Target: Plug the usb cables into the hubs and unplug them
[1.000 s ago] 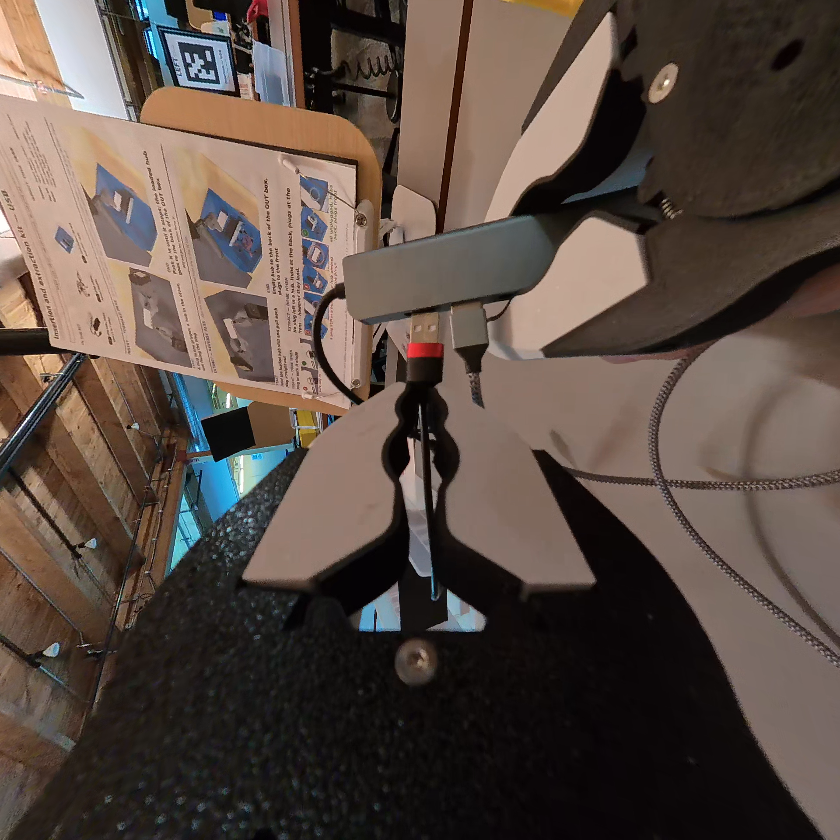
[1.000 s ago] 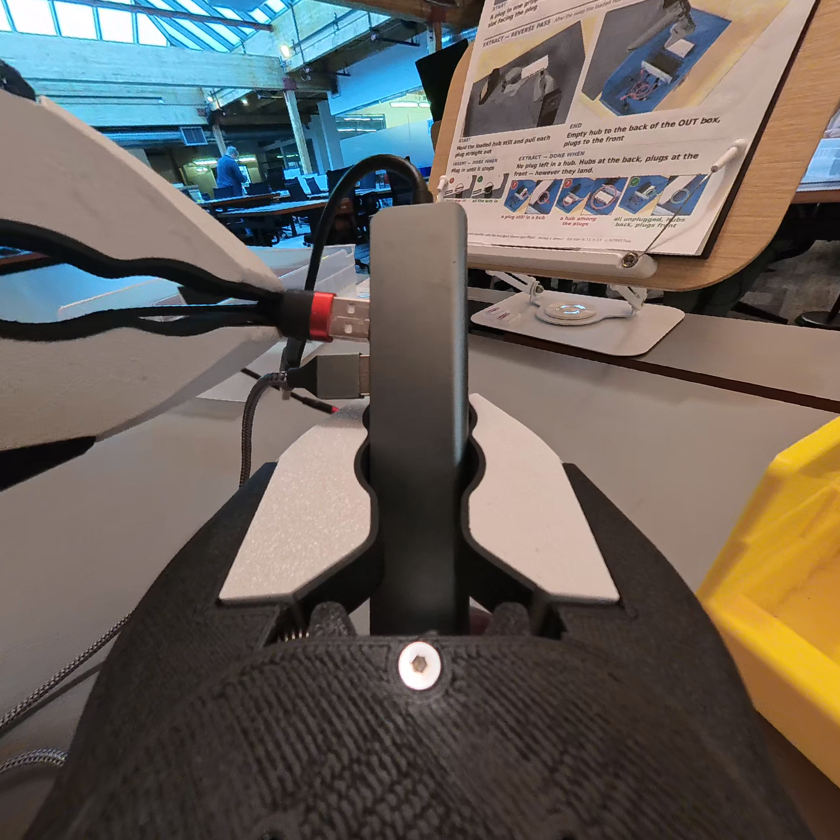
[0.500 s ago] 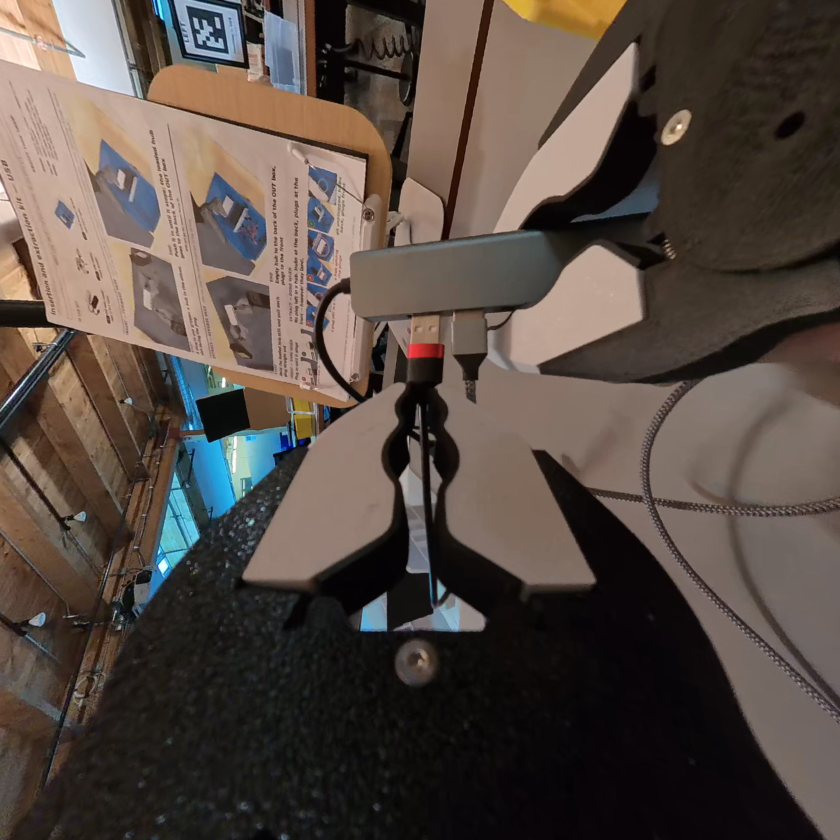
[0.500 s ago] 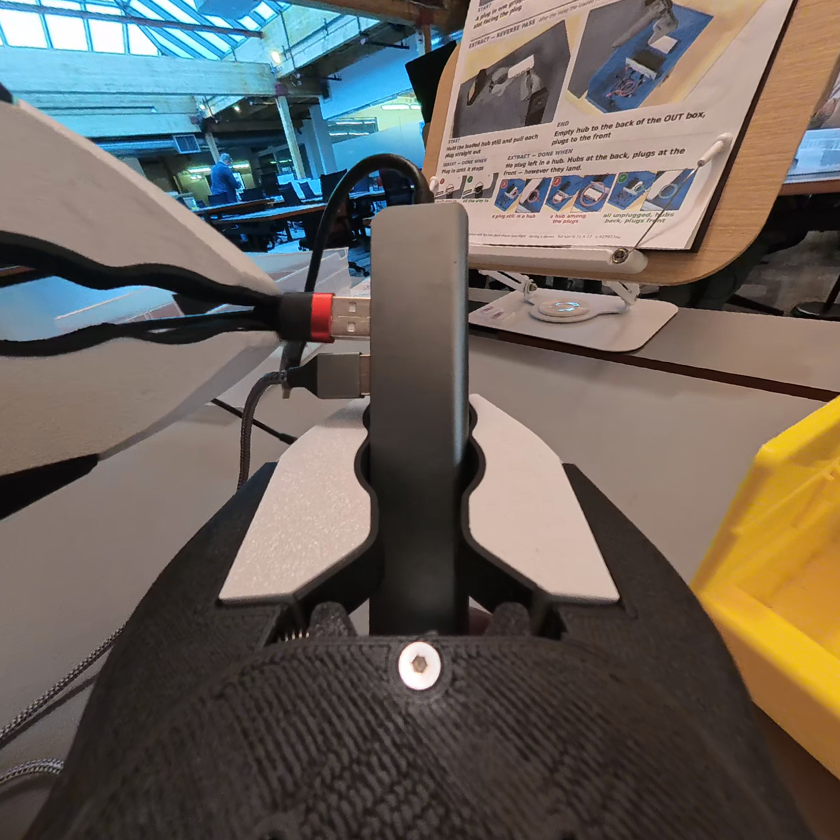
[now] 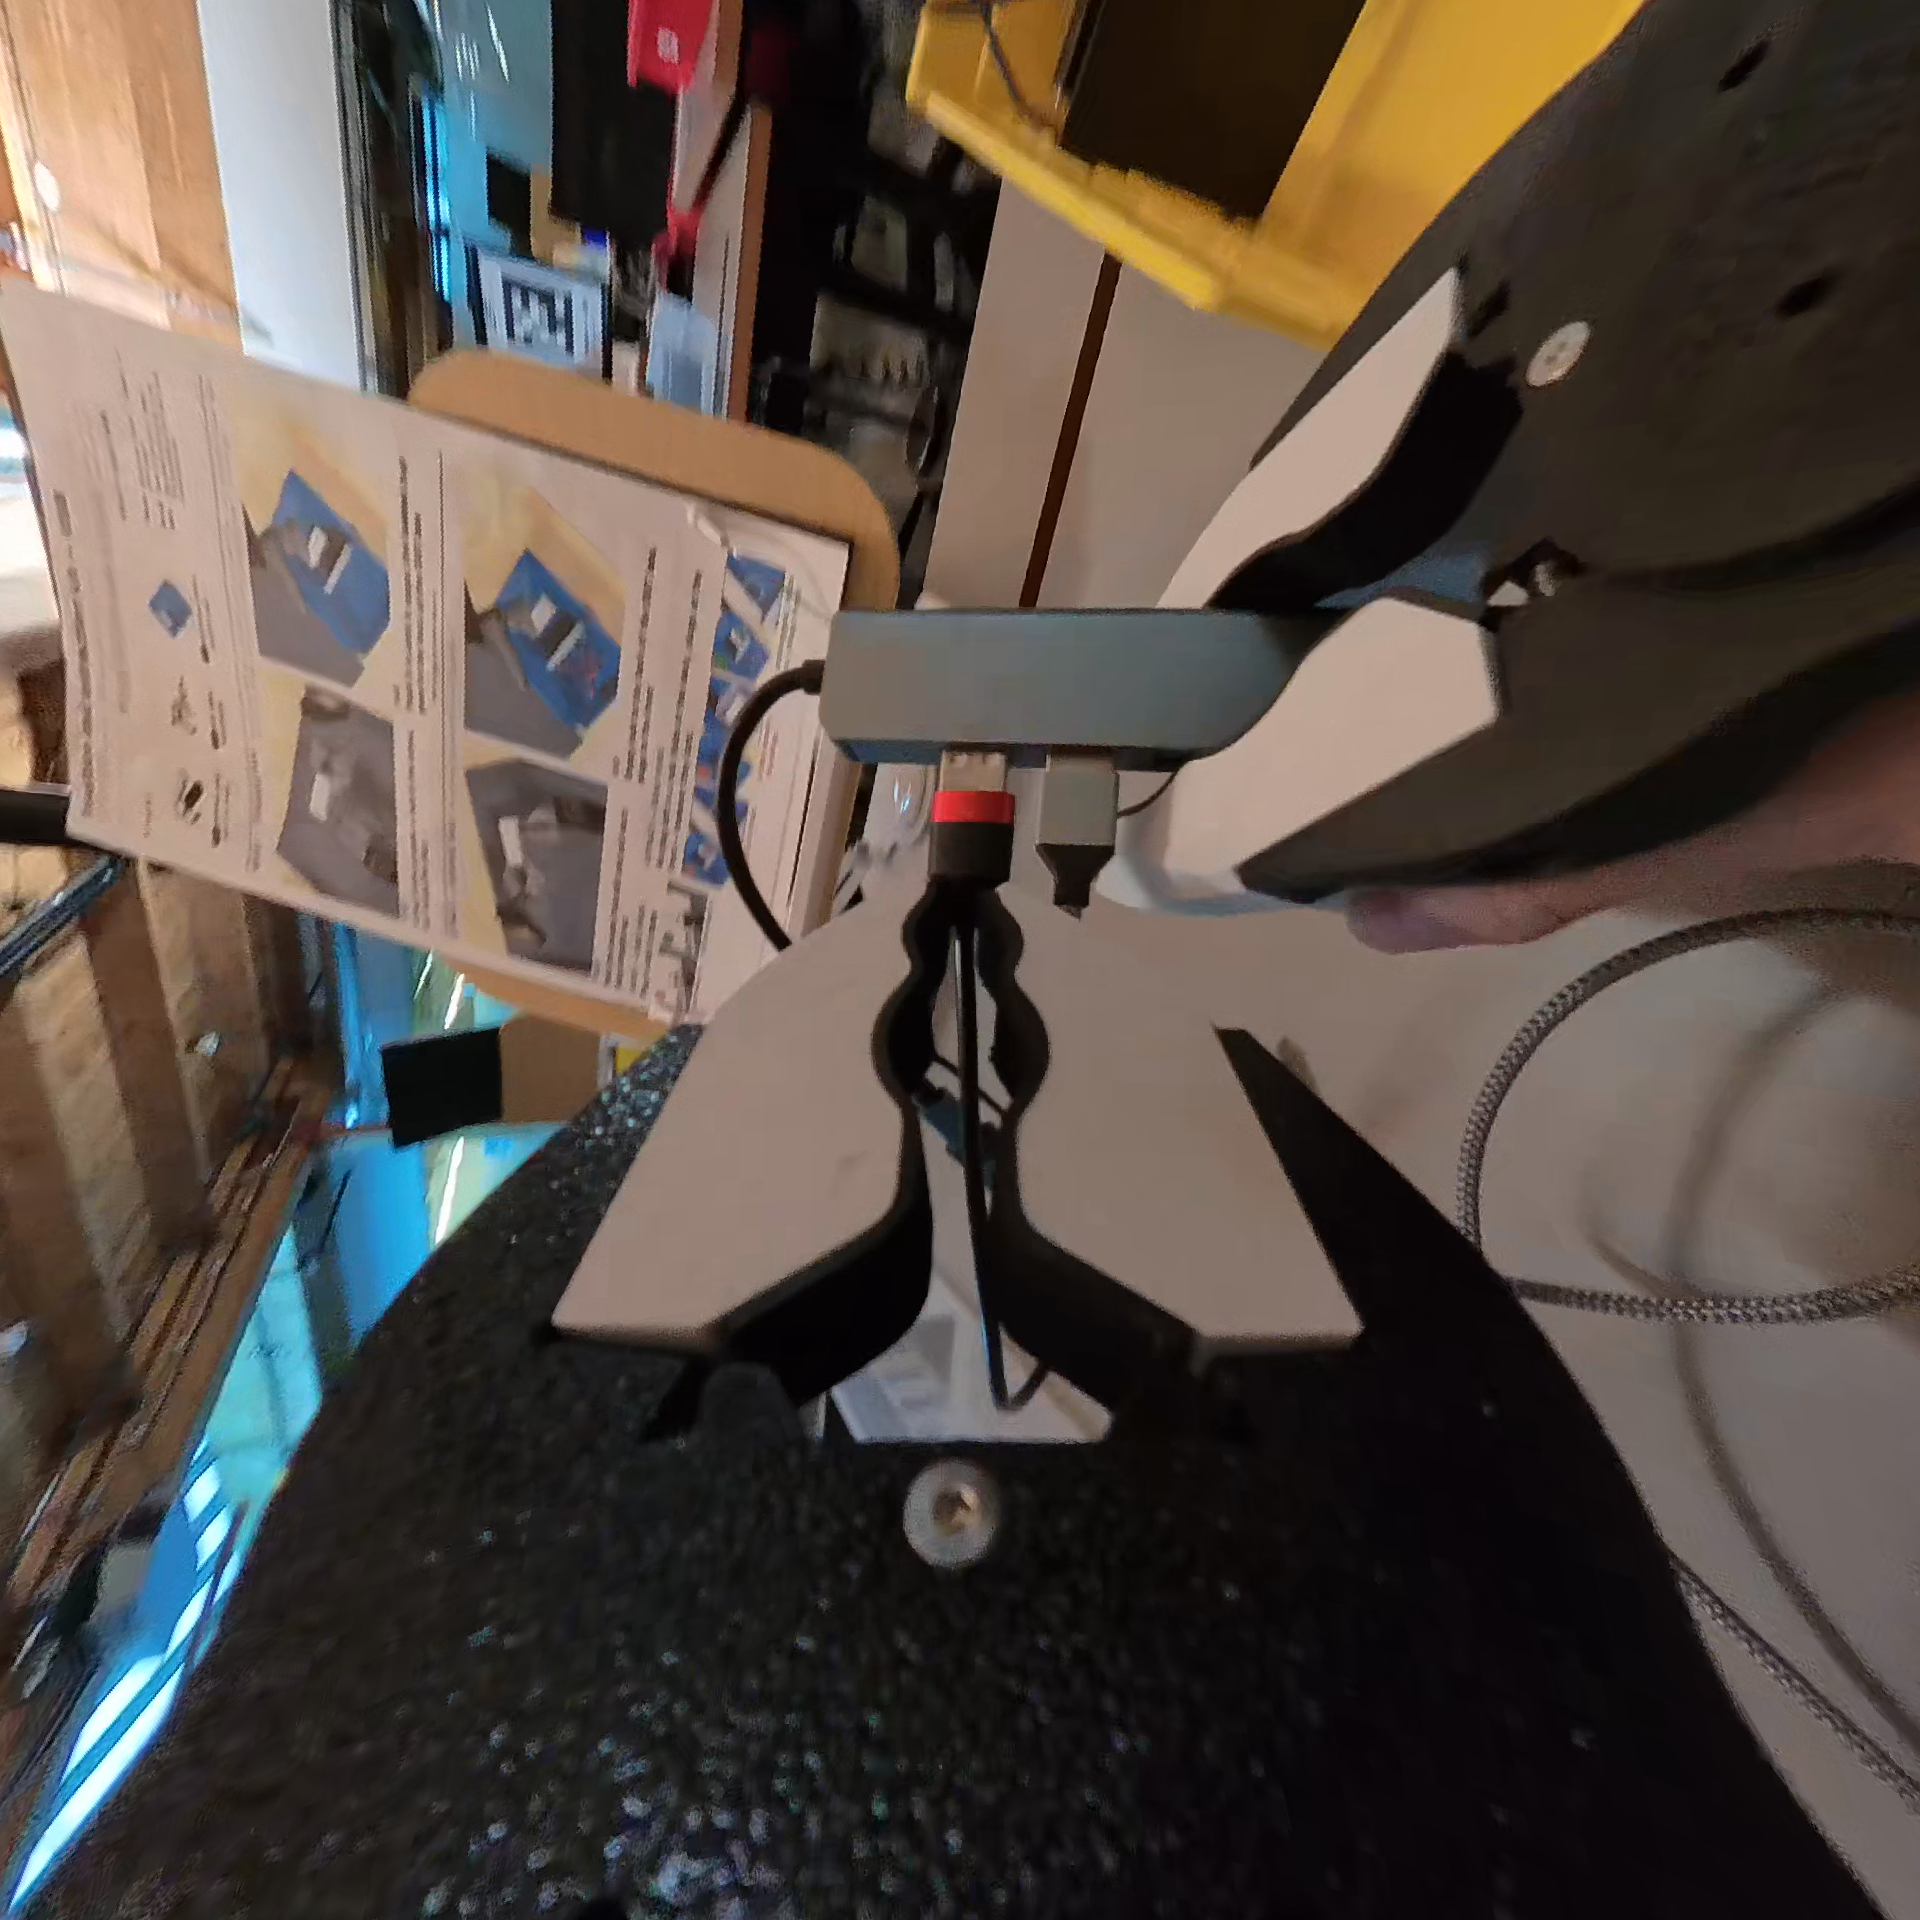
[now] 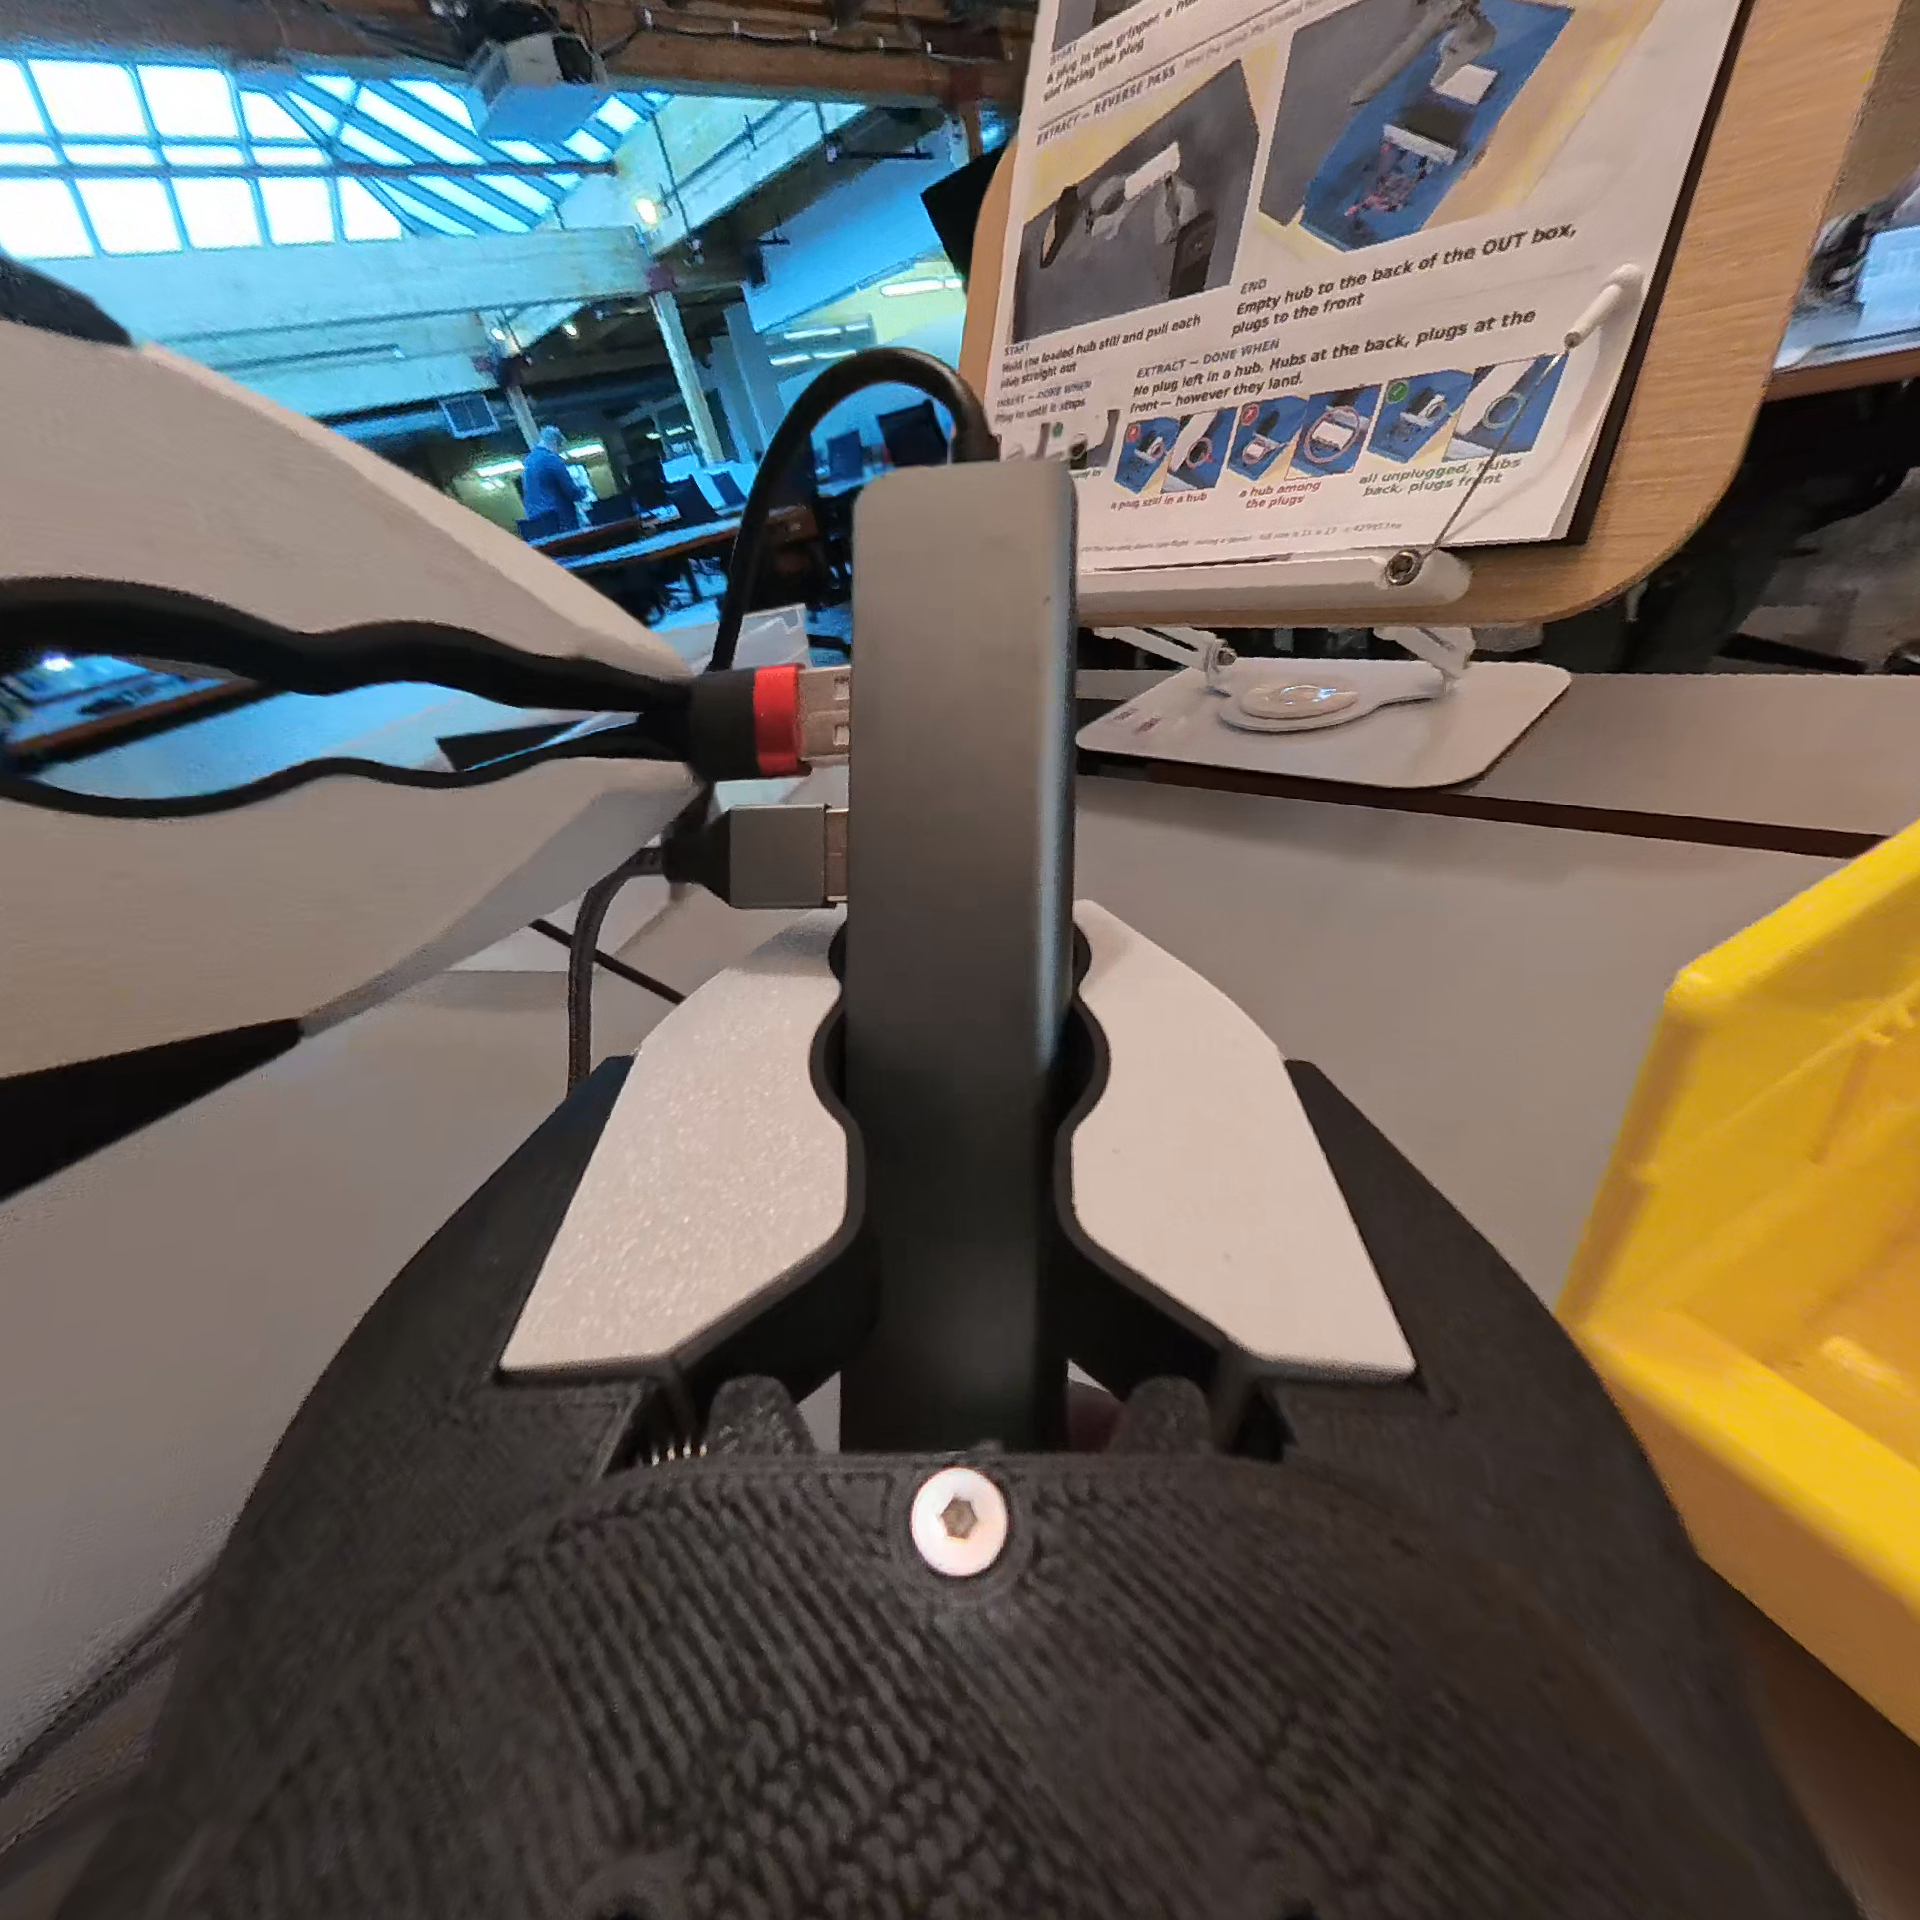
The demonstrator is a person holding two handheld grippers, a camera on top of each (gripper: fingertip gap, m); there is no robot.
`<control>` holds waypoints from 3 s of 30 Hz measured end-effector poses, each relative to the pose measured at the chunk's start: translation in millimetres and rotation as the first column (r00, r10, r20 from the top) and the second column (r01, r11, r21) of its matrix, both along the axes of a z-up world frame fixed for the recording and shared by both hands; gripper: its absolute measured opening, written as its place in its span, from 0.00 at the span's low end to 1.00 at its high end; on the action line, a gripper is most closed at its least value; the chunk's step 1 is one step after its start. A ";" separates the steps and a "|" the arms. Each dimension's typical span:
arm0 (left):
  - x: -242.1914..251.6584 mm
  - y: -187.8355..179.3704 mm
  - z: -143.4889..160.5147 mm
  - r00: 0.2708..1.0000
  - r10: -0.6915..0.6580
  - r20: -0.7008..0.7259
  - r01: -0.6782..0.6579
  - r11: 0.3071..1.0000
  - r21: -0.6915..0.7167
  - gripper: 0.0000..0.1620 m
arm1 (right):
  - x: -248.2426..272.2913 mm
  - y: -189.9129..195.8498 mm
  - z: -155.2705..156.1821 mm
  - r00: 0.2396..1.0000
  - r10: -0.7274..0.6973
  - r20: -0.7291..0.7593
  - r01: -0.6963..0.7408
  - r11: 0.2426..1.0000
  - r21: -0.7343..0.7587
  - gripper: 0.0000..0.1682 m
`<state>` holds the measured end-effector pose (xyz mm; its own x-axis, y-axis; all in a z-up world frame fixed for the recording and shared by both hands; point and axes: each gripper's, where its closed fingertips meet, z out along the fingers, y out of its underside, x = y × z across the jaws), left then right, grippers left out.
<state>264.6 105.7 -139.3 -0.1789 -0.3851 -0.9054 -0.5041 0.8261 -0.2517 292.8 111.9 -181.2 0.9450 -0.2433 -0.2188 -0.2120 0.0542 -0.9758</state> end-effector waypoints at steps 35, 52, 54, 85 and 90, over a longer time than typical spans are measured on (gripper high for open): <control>-21.0 -16.4 10.4 0.856 -0.487 0.171 0.509 0.853 -0.116 0.08 | -24.8 2.9 10.3 0.972 0.234 -0.008 -0.232 0.967 0.104 0.20; -18.6 -18.2 12.3 0.856 -0.455 0.246 0.494 0.860 -0.129 0.04 | -25.3 1.4 11.7 0.974 0.226 0.000 -0.224 0.968 0.112 0.20; -18.7 -17.6 11.9 0.859 -0.450 0.245 0.488 0.864 -0.123 0.04 | -27.0 2.4 10.6 0.974 0.225 0.007 -0.225 0.969 0.098 0.20; -61.6 9.4 13.1 0.875 -0.366 0.317 0.446 0.864 -0.234 0.13 | -27.4 9.1 -2.5 0.932 0.090 0.350 -0.030 0.984 -0.174 0.20; -89.8 25.1 8.0 0.898 -0.289 0.331 0.417 0.796 -0.439 0.14 | -25.4 9.4 -7.4 0.928 0.091 0.362 -0.018 0.980 -0.200 0.20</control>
<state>174.8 130.8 -131.3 -0.1980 -0.7367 -0.6466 -0.0737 0.6690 -0.7396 267.4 121.3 -188.6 0.9625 -0.1915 0.1921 0.1667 -0.1410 -0.9759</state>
